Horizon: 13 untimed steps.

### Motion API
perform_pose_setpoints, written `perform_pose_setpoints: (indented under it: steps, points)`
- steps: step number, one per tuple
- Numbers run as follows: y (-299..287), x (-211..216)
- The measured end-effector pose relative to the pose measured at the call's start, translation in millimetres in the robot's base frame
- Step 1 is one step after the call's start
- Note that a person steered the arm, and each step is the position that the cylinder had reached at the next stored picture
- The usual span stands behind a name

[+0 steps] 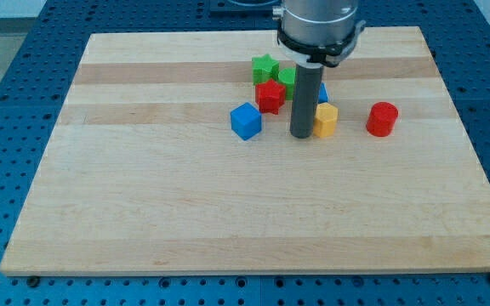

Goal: Point your arm towards the red circle

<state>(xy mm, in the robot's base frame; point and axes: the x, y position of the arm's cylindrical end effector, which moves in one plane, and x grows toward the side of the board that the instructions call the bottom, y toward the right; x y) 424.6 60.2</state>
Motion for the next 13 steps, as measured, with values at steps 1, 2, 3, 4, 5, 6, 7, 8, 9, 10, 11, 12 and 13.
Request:
perform_pose_setpoints:
  steps: [1, 2, 3, 4, 5, 6, 7, 8, 9, 10, 11, 12, 13]
  points:
    - [9, -2]
    - [28, -1]
    - [27, 10]
    - [27, 13]
    - [27, 20]
    - [38, 33]
    - [66, 40]
    - [114, 40]
    - [156, 40]
    - [183, 29]
    - [183, 11]
    - [183, 9]
    - [183, 9]
